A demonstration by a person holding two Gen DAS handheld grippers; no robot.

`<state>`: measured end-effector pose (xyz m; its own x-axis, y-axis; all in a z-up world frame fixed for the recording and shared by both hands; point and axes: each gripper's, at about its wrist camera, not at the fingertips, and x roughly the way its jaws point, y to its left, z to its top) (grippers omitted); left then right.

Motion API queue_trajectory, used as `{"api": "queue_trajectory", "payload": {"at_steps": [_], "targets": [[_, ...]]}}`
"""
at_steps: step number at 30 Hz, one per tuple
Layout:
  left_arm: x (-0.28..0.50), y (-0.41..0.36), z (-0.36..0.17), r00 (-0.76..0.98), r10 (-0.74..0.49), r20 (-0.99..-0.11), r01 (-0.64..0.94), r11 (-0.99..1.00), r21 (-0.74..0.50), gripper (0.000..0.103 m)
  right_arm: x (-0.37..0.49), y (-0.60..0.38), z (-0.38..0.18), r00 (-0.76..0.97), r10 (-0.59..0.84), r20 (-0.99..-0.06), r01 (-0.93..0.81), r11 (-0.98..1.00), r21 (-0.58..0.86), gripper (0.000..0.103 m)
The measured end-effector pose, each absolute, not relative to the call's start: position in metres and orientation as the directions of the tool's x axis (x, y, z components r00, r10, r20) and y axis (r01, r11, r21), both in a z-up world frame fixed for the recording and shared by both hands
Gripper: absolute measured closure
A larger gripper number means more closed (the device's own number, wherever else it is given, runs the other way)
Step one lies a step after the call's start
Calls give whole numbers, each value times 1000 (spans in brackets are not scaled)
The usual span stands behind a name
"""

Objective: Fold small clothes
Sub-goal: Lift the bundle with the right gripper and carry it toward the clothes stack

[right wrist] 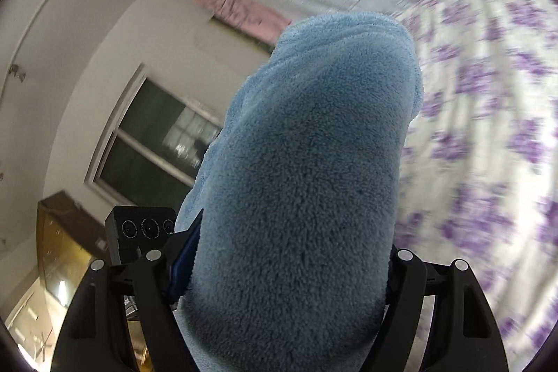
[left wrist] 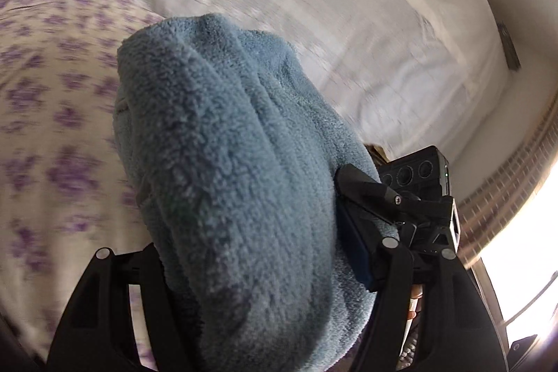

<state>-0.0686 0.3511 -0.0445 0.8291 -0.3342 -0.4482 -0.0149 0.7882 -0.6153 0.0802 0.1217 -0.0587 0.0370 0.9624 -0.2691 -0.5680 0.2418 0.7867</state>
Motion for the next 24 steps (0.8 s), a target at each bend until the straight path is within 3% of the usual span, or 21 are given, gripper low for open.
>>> {"api": "queue_trajectory", "payload": {"at_steps": [8, 12, 14, 16, 17, 24], "targets": [[-84, 403, -86, 847, -225, -481, -177, 733, -656, 35, 95, 195, -90, -50, 926, -373, -582, 277, 764, 24], [-74, 410, -114, 788, -86, -610, -340, 764, -547, 32, 109, 220, -128, -50, 890, -453, -568, 348, 746, 24], [-70, 415, -128, 763, -70, -642, -377, 759, -531, 26, 109, 222, -139, -34, 890, -455, -580, 353, 734, 24], [-65, 411, -132, 739, -12, -673, -420, 774, -474, 9, 109, 216, -144, -32, 903, -428, -571, 335, 750, 26], [-66, 411, -133, 734, 9, -679, -432, 777, -457, 6, 109, 214, -144, -28, 904, -427, -568, 337, 750, 27], [-83, 400, -127, 741, 65, -669, -463, 771, -438, 5, 75, 189, -122, 162, 851, -499, -612, 483, 626, 24]]}}
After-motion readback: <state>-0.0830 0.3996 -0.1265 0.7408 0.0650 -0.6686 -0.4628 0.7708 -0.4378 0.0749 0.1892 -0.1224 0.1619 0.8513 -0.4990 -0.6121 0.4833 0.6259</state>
